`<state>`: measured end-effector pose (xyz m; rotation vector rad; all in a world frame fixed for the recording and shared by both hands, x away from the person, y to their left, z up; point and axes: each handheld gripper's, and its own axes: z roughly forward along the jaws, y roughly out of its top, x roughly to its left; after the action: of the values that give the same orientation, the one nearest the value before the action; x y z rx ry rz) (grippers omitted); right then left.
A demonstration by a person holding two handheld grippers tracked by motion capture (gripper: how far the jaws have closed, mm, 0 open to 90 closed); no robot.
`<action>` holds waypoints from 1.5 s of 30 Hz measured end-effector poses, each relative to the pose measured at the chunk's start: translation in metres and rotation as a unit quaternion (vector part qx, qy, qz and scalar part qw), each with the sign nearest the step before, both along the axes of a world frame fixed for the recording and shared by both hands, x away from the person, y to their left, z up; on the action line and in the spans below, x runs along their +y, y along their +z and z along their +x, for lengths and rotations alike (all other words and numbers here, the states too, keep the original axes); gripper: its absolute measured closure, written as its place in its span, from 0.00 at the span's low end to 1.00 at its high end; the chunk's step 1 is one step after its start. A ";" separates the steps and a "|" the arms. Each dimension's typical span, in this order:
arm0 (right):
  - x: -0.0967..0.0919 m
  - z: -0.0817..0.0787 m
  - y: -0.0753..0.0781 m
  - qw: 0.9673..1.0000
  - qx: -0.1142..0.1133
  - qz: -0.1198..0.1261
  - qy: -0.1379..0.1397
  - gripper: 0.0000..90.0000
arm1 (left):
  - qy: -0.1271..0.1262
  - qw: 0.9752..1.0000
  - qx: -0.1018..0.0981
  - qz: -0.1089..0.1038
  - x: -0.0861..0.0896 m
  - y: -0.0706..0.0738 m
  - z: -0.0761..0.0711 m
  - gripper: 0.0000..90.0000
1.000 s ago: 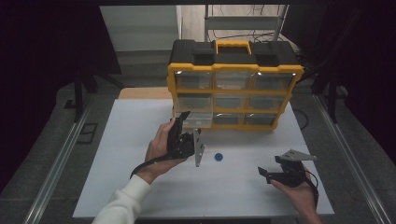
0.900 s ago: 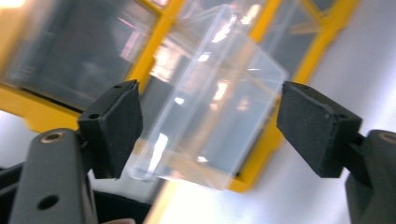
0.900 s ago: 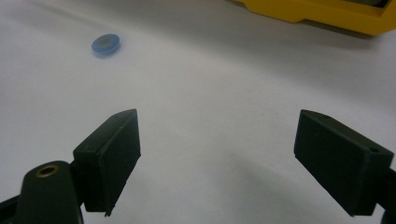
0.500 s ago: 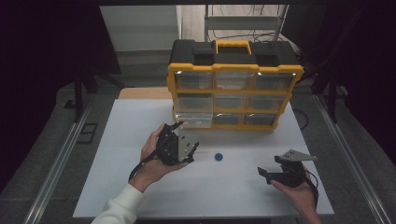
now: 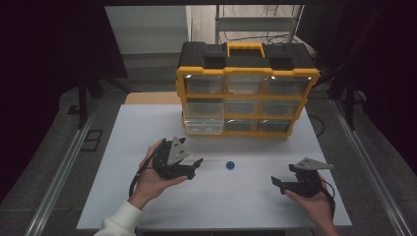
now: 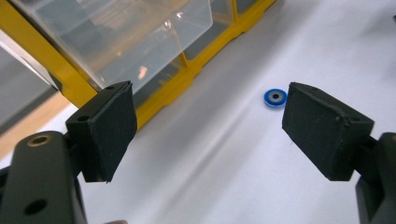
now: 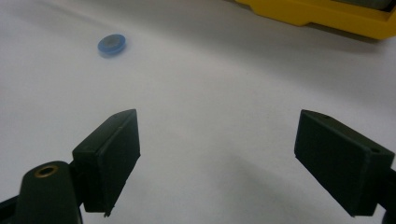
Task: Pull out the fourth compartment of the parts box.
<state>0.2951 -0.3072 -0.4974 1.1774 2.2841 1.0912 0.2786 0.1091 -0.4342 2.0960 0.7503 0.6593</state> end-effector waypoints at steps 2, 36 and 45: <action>0.000 0.000 0.000 1.000 0.001 0.000 0.001 0.16 | -0.005 1.000 0.014 -0.010 0.003 -0.002 0.000 0.21; 0.005 0.009 0.000 1.000 0.008 0.017 0.006 0.16 | -0.045 0.979 0.175 -0.090 0.040 -0.044 0.010 0.21; 0.010 0.009 0.000 1.000 0.006 0.007 0.017 0.16 | -0.048 0.980 0.182 -0.069 0.033 -0.048 0.006 0.20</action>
<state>0.3045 -0.2970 -0.4974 1.1581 2.3179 1.1157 0.2843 0.1418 -0.4826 2.1326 0.8610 0.1628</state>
